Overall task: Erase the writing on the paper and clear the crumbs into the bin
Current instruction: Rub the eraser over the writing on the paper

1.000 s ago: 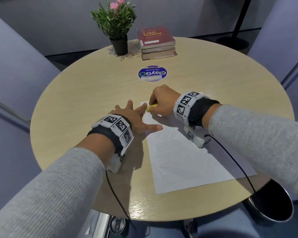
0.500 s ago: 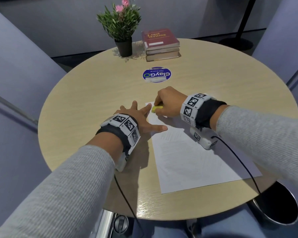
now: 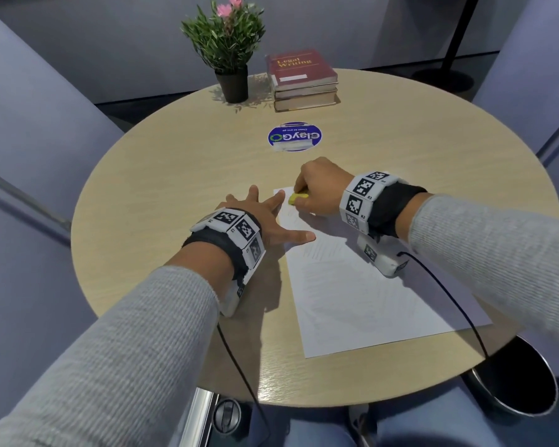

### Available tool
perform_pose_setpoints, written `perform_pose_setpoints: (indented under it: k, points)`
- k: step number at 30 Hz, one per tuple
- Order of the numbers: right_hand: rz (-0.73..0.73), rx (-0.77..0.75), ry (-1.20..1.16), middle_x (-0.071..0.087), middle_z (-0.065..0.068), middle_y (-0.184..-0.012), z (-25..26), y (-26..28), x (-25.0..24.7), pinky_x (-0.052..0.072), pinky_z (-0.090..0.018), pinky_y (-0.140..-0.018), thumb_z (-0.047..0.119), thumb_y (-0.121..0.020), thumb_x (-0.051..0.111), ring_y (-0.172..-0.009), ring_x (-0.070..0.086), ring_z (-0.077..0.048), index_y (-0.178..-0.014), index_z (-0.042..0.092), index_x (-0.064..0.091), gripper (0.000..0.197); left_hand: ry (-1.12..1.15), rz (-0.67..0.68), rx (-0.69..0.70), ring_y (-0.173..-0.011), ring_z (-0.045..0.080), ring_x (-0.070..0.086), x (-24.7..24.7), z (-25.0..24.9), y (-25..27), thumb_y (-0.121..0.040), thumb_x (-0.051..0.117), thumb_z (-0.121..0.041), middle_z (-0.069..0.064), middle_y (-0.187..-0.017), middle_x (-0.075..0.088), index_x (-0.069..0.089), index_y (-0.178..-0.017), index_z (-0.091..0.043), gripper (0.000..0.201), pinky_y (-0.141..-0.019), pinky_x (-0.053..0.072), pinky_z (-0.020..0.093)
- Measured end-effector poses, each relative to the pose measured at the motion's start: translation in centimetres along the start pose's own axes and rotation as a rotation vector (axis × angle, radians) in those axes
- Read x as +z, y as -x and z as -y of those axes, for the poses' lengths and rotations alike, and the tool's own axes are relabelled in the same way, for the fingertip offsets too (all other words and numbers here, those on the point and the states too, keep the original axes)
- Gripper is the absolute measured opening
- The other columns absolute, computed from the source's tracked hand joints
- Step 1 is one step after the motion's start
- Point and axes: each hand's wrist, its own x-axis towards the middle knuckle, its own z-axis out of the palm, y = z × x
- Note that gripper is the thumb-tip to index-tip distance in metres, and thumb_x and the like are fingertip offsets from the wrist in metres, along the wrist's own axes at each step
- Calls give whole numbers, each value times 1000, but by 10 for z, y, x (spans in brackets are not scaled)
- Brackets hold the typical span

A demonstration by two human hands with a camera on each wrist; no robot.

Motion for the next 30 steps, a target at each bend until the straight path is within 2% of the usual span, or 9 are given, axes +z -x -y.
perform_pose_setpoints:
  k: [3,6,10,14,18,22,25,26,30]
  points:
    - [75,-66,-62,71,-8,-86,1,6,0,53,-31,-72,26,-82,69,-80,64,-21,-96,7,76,24,-7,12,3,-140,50,-4,-2,-1,-2,-52,35,-98,3,-158,-15,-13,-144,-51,114,-110,15,65]
    - [-18,44,-31,73,-12,-91,-8,0,-2,55,-35,-76,29,-84,68,-82,65,-25,-96,5,75,29,-4,19,-7,-141,49,-3,-3,-1,0,-47,33,-100,2,-159,-13,-11,-144,-50,118,-109,16,65]
    - [80,-66,-32,70,-8,-89,1,8,-1,47,-29,-71,28,-84,68,-82,62,-21,-100,8,75,27,0,3,5,-140,50,-2,-2,-1,0,-51,36,-98,4,-159,-10,-10,-145,-49,115,-110,15,64]
    - [-9,47,11,72,-14,-89,-7,1,-1,56,-40,-77,30,-84,65,-83,65,-29,-92,2,74,31,-1,4,-4,-140,50,-2,-2,-1,1,-50,34,-99,3,-159,-11,-9,-145,-50,116,-109,15,65]
    - [63,-65,-21,65,-4,-85,0,8,-1,46,-30,-70,28,-84,67,-81,60,-20,-101,7,75,29,0,8,-3,-140,49,-4,-1,0,0,-52,35,-98,3,-158,-13,-11,-145,-49,115,-110,13,64]
    - [-17,42,30,71,-11,-88,-7,1,1,55,-36,-74,30,-84,65,-81,64,-27,-95,4,75,30,-1,-2,3,-140,49,-1,-1,-1,1,-50,34,-99,2,-159,-10,-9,-145,-50,116,-109,16,65]
    - [70,-69,-20,59,5,-74,1,11,2,42,-22,-61,29,-83,68,-72,57,-15,-98,8,75,27,-5,0,0,-140,50,-2,0,1,-2,-50,35,-99,2,-159,-12,-10,-145,-50,116,-110,14,64]
    - [71,-71,-31,60,6,-74,0,11,2,42,-22,-60,29,-83,68,-72,57,-15,-98,9,76,26,-4,0,1,-140,50,-3,0,1,-2,-50,35,-99,2,-159,-12,-10,-145,-50,116,-110,14,64]
    - [-19,51,39,71,-13,-88,-8,4,1,55,-38,-74,30,-84,64,-81,63,-30,-91,3,74,30,7,-1,5,-140,50,-4,1,0,1,-49,34,-99,2,-159,-11,-9,-146,-49,117,-109,14,65]
